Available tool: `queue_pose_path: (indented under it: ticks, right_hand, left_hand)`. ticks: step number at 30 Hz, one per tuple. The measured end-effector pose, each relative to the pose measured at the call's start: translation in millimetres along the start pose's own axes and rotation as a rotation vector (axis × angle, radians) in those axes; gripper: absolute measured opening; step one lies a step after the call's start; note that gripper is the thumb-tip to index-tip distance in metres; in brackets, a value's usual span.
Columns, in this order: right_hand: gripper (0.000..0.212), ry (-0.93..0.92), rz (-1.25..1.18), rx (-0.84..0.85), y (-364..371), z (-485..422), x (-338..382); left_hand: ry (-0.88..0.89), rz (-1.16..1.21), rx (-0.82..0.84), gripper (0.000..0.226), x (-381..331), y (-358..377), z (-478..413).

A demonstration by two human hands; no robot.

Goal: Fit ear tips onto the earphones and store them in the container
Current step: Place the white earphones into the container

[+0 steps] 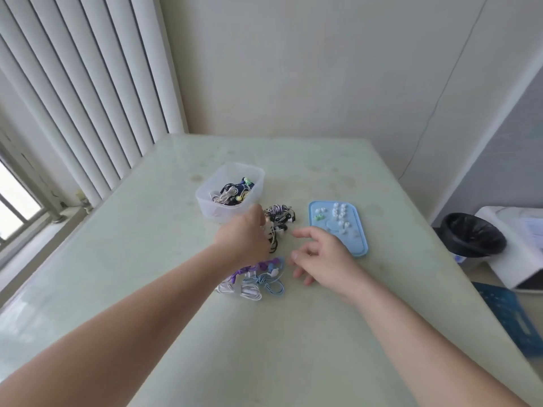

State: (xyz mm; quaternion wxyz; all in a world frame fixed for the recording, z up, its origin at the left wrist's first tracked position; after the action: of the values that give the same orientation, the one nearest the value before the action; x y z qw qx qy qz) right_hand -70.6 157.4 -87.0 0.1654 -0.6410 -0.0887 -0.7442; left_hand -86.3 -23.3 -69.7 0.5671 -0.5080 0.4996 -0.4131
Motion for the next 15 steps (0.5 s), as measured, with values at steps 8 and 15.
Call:
queue_pose_path:
  ticks: [8, 15]
  right_hand:
    - [0.033, -0.032, -0.165, -0.074, -13, 7, 0]
    - [0.068, -0.090, -0.514, -0.008, -11, 2, 32]
  left_hand:
    - [-0.063, 0.731, 0.013, 0.034, 3, -58, 8]
    - [0.135, 1.231, 0.346, 0.035, -31, -107, 35]
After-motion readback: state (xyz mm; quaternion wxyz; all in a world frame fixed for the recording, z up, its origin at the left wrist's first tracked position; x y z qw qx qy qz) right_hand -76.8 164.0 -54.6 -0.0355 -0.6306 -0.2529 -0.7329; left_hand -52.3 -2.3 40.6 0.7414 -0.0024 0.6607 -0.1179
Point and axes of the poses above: each hand's wrist, its own z-axis away from the middle knuckle, its own y-axis out of the palm, x = y × z, the point moved 6 cm from there along -z, towards the middle knuckle, and after that the axes turned 15 degrees about -z, right-handed, at the moved point
